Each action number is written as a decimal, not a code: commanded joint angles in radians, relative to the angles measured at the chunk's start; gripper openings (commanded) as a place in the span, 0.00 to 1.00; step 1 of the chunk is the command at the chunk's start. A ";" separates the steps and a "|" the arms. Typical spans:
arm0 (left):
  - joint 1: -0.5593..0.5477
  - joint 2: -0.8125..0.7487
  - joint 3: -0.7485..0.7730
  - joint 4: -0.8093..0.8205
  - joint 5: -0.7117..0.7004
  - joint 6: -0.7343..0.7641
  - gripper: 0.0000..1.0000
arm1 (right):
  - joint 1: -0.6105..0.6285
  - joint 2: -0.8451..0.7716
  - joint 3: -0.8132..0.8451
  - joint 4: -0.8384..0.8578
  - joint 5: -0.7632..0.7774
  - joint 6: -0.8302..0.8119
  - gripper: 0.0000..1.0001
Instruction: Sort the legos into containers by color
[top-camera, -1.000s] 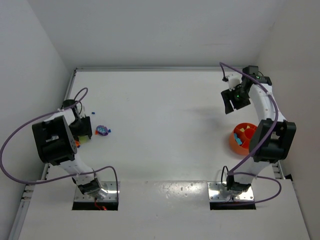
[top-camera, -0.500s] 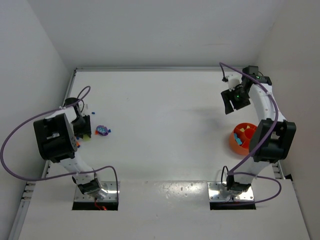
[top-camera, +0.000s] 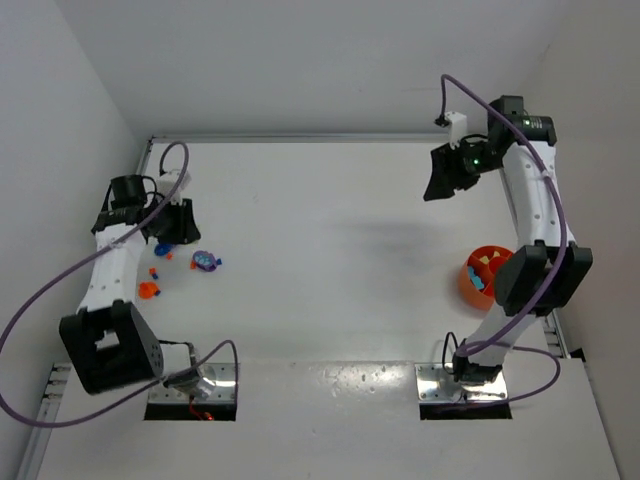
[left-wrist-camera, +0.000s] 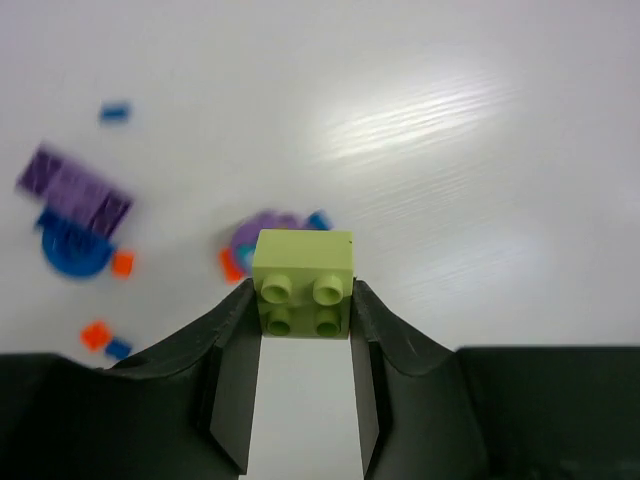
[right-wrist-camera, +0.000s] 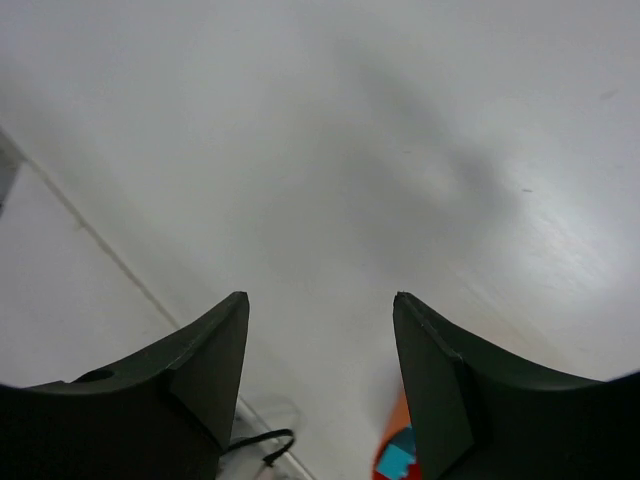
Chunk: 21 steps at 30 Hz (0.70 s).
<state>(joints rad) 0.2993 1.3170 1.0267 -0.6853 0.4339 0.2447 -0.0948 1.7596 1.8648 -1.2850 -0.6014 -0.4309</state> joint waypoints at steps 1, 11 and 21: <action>-0.069 -0.126 0.056 -0.040 0.310 0.061 0.00 | 0.049 0.009 -0.035 -0.105 -0.195 0.041 0.60; -0.440 -0.162 0.065 0.144 0.404 -0.134 0.01 | 0.135 0.084 0.033 -0.025 -0.426 0.294 0.66; -0.692 -0.115 0.061 0.268 0.189 -0.229 0.00 | 0.317 0.074 -0.168 0.312 -0.546 0.724 0.66</action>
<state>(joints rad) -0.3683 1.1755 1.0740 -0.4789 0.6785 0.0494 0.1780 1.8580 1.7084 -1.1027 -1.0790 0.1406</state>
